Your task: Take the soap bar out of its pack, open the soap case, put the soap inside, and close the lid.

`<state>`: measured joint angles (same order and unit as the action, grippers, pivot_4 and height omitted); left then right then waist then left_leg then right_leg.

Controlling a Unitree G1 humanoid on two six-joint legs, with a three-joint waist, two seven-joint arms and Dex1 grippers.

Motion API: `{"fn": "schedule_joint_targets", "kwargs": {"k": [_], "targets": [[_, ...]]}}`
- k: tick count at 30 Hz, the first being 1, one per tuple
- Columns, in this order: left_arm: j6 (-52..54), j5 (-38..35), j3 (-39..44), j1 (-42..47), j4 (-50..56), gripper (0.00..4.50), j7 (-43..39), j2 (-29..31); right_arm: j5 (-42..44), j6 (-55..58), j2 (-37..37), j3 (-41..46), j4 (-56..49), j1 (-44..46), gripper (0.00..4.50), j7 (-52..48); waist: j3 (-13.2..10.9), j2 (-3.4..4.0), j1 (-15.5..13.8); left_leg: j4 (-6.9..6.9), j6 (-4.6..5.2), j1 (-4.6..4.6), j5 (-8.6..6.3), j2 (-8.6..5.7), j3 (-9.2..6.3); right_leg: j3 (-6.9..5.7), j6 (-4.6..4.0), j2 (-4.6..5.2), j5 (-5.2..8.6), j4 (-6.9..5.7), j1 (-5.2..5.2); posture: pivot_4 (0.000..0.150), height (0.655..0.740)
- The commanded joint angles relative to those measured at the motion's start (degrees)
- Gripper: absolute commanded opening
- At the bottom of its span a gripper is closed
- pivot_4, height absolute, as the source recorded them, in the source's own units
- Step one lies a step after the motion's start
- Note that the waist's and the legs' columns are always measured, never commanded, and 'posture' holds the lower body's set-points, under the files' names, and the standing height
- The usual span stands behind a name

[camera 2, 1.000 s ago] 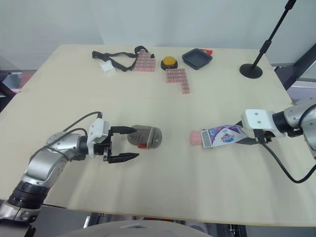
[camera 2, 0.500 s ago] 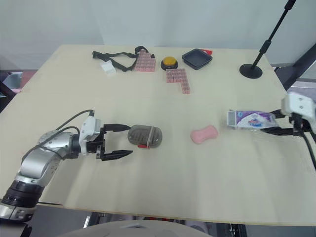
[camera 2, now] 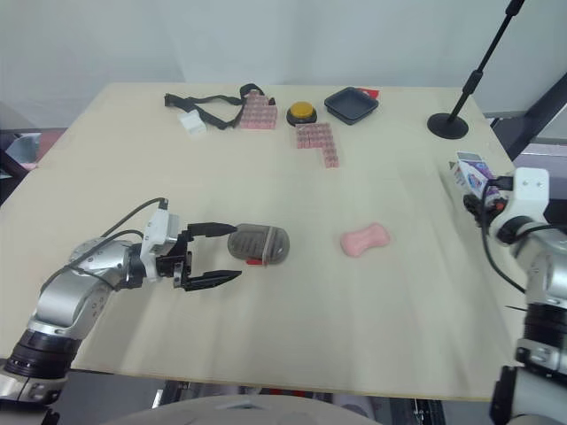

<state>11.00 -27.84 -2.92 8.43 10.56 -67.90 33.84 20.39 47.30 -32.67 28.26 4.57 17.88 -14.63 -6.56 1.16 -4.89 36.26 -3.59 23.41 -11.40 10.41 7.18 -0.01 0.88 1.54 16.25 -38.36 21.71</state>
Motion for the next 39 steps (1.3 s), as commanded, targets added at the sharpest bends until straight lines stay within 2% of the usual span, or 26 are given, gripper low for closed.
{"fn": "schedule_joint_targets", "kwargs": {"k": [1, 4, 11, 18, 23, 28, 31, 34, 39], "targets": [[0.7, -1.7, 1.1, 0.2, 2.2, 4.50, 0.2, 0.3, -0.9, 6.4, 4.1, 3.9, -6.7, 1.9, 2.30, 10.9, 0.0, 0.02, -0.3, 0.00, -0.01, 0.00, 0.00, -0.01, 0.01, 0.01, 0.00, 0.01, 0.00, 0.01, 0.00, 0.150, 0.7400], [1.0, -1.7, 1.1, -0.1, 2.7, 4.50, 0.2, 0.5, -2.2, 7.2, 5.9, 3.7, -7.8, 2.2, 2.30, 14.7, 0.0, 0.02, -0.6, -0.05, -0.06, 0.00, 0.01, -0.04, 0.02, 0.01, 0.01, 0.05, -0.01, 0.04, 0.01, 0.150, 0.7400], [1.4, -1.6, 1.4, -1.0, 3.9, 4.50, 1.2, 0.8, -4.2, 3.7, 4.0, -0.4, -6.0, 1.3, 2.30, 12.3, 0.0, 0.02, -0.1, -0.35, -0.25, -0.07, 0.08, -0.11, 0.05, 0.05, 0.05, 0.02, -0.03, 0.15, 0.00, 0.150, 0.7400], [1.0, -1.4, 1.5, -1.3, 4.0, 4.50, 2.0, 0.7, -6.2, 0.6, 0.1, -4.3, -5.0, 0.7, 4.44, 8.0, 0.0, 0.02, 0.2, -0.45, -0.36, -0.11, 0.12, -0.10, 0.00, 0.00, 0.07, -0.03, -0.04, 0.19, -0.03, 0.150, 0.7400], [0.2, -0.7, 1.9, -0.8, 2.7, 4.50, 2.0, 1.2, -9.7, -8.0, -6.9, -7.1, -6.8, -0.2, 4.44, 2.6, 0.0, 0.03, 0.2, -0.45, -0.36, -0.13, 0.12, -0.10, -0.03, -0.04, 0.07, -0.02, -0.04, 0.26, -0.11, 0.150, 0.7400], [-4.9, 4.0, 0.6, 2.9, -3.9, 4.50, -1.3, 3.6, -4.5, -22.7, -11.6, -7.5, -5.9, 0.4, 4.44, -15.5, 0.0, 0.02, 0.4, -0.48, -0.38, -0.24, 0.11, -0.06, -0.04, -0.04, 0.08, -0.07, -0.04, 0.30, -0.21, 0.150, 0.7400], [-7.1, 5.9, -0.5, 6.9, -8.5, 4.50, -3.2, 4.1, 1.8, -29.8, -12.9, -7.2, -6.7, -3.5, 4.44, -31.5, 0.0, 0.00, 0.2, -0.48, -0.35, -0.27, 0.10, -0.05, -0.06, -0.07, 0.07, -0.05, -0.04, 0.32, -0.28, 0.150, 0.7400], [-12.1, 9.6, -2.7, 11.7, -14.3, 4.50, -6.3, 4.4, 8.5, -33.0, -13.5, -6.8, -8.7, -11.8, 4.44, -46.8, 0.0, -0.01, -0.3, -0.43, -0.20, -0.19, 0.01, -0.04, -0.19, -0.29, 0.07, 0.02, -0.04, 0.49, -0.45, 0.150, 0.7400], [-14.3, 11.8, -5.6, 18.5, -20.9, 4.50, -10.6, 3.8, 9.4, -39.3, -13.8, -7.7, -5.7, -18.7, 4.44, -57.8, 0.0, -0.01, -0.5, -0.02, 0.17, 0.09, -0.24, -0.05, -0.25, -0.39, 0.07, 0.08, -0.04, 0.26, -0.39, 0.150, 0.7400]]}}
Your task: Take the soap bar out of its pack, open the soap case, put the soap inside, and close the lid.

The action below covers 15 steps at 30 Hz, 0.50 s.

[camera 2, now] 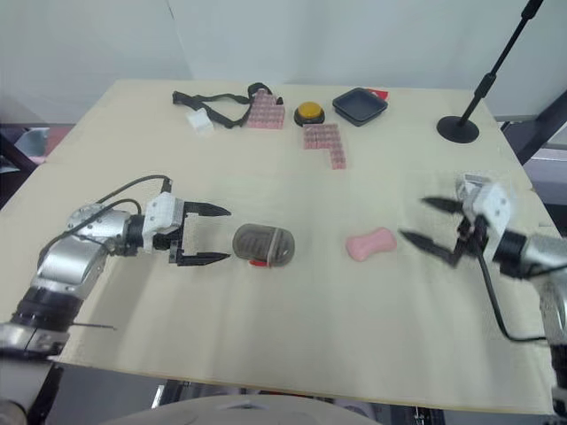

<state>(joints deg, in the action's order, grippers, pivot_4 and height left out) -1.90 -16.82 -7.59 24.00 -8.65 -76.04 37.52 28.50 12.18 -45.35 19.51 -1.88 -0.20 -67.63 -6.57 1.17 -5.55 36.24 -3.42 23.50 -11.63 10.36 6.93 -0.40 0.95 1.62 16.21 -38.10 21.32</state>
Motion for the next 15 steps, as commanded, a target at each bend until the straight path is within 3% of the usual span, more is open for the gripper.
{"fn": "schedule_joint_targets", "kwargs": {"k": [1, 15], "targets": [[-1.4, 1.3, -1.9, 4.3, -2.8, 4.50, -3.7, 0.0, 1.3, -5.2, -0.9, 0.8, 1.7, -0.9, 4.44, -6.2, 0.0, -0.02, 0.3, 0.07, 0.01, 0.01, -0.01, 0.00, 0.00, 0.00, 0.00, 0.02, 0.00, -0.05, 0.01, 0.150, 0.7400], [-4.2, 6.6, -7.9, 12.1, -12.1, 4.50, -8.3, -4.4, 0.1, -19.7, -0.2, -2.2, 6.5, -3.4, 4.44, -19.6, 0.0, -0.03, 0.8, 0.18, 0.33, 0.07, -0.11, 0.00, -0.01, -0.10, -0.05, 0.11, 0.03, -0.15, 0.12, 0.150, 0.7400]]}}
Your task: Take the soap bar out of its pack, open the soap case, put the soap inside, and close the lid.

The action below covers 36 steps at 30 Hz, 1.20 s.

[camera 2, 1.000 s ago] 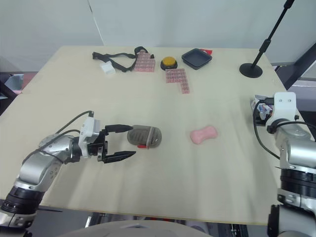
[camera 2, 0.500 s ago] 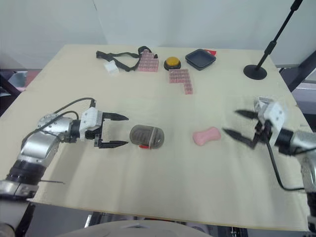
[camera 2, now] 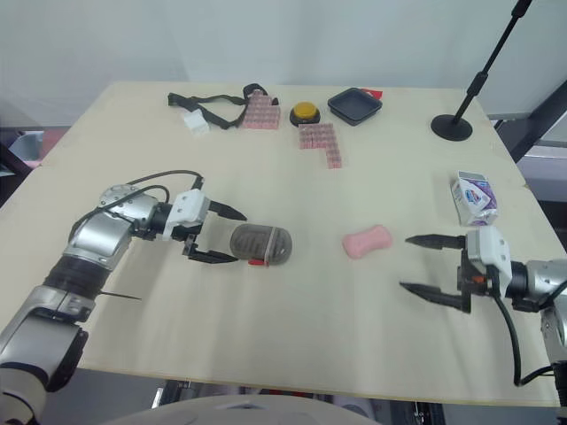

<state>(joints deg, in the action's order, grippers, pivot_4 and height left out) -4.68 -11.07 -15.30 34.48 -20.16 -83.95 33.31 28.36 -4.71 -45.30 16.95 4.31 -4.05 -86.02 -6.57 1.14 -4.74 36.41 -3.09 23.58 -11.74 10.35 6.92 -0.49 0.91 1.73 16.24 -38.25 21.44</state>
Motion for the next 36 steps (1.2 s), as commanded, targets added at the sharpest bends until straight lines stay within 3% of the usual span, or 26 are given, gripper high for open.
{"fn": "schedule_joint_targets", "kwargs": {"k": [1, 36], "targets": [[-1.8, 1.1, -0.1, 1.8, -1.1, 4.50, -0.3, -0.4, -0.1, -3.5, -0.2, 0.1, 0.6, 0.7, 4.44, -1.0, 0.0, 0.00, 0.0, 0.02, 0.01, 0.00, 0.00, -0.01, 0.00, 0.00, 0.00, 0.02, 0.00, 0.02, 0.01, 0.150, 0.7400], [-10.3, 7.1, -0.9, 4.6, -12.5, 4.50, 4.1, -7.3, -0.8, -1.5, -2.1, -2.1, 0.4, 0.5, 4.44, 2.2, 0.0, -0.01, 0.0, 0.10, 0.22, 0.06, 0.02, -0.02, 0.03, -0.06, -0.03, 0.11, 0.02, -0.06, 0.10, 0.150, 0.7400]]}}
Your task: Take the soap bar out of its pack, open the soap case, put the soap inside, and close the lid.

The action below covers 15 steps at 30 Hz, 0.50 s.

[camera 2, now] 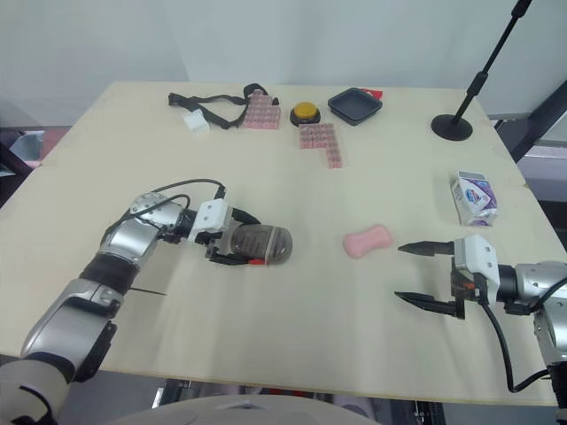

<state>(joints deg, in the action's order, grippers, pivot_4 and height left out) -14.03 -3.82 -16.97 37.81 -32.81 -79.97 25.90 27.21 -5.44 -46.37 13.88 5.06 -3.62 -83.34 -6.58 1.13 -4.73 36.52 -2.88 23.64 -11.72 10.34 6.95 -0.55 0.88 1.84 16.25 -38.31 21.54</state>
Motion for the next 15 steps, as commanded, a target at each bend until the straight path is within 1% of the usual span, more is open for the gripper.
{"fn": "schedule_joint_targets", "kwargs": {"k": [1, 10, 12, 13, 14, 15], "targets": [[-1.2, -0.1, 0.8, 1.4, 0.0, 4.50, 0.3, 0.0, 0.3, -0.8, -1.1, 0.9, -0.3, 0.1, 4.44, -0.4, 0.0, 0.00, 0.0, 0.00, 0.00, 0.00, 0.00, 0.00, 0.00, 0.00, 0.00, 0.00, 0.00, 0.00, 0.00, 0.150, 0.7400], [-1.1, -0.5, 0.8, 1.5, -0.5, 4.50, -0.2, -0.2, 0.0, -0.8, -1.0, 0.5, -0.6, 0.1, 4.44, 0.0, 0.0, 0.00, 0.0, 0.00, 0.02, 0.00, 0.00, 0.00, 0.01, -0.01, -0.01, 0.01, 0.00, 0.00, 0.02, 0.150, 0.7400], [-0.9, -0.7, 0.8, 1.6, -0.6, 3.96, -0.5, -0.2, 0.0, -0.7, -0.9, 0.5, -0.7, 0.2, 4.50, 0.1, 0.0, 0.00, 0.0, 0.00, 0.02, 0.01, 0.00, 0.00, 0.01, -0.01, -0.01, 0.01, 0.00, 0.00, 0.02, 0.150, 0.7400], [-0.8, -0.7, 0.8, 1.6, -0.7, 3.59, -0.6, -0.2, 0.0, -0.7, -0.9, 0.5, -0.7, 0.2, 4.50, 0.1, 0.0, 0.00, 0.0, 0.00, 0.02, 0.01, 0.00, 0.00, 0.01, -0.01, -0.01, 0.01, 0.00, 0.00, 0.02, 0.150, 0.7400], [-0.8, -0.7, 0.8, 1.7, -0.7, 3.47, -0.7, -0.2, -0.1, -0.7, -0.9, 0.5, -0.7, 0.3, 4.50, 0.1, 0.0, 0.00, 0.0, 0.00, 0.03, 0.01, 0.00, 0.00, 0.01, -0.01, -0.01, 0.01, 0.01, 0.00, 0.02, 0.150, 0.7400], [-0.9, -0.7, 0.8, 1.7, -0.7, 3.47, -0.7, -0.2, -0.1, -0.6, -0.9, 0.5, -0.7, 0.2, 4.50, 0.0, 0.0, 0.00, 0.0, 0.00, 0.03, 0.01, 0.00, 0.00, 0.01, -0.01, -0.01, 0.01, 0.01, 0.00, 0.02, 0.150, 0.7400]]}}
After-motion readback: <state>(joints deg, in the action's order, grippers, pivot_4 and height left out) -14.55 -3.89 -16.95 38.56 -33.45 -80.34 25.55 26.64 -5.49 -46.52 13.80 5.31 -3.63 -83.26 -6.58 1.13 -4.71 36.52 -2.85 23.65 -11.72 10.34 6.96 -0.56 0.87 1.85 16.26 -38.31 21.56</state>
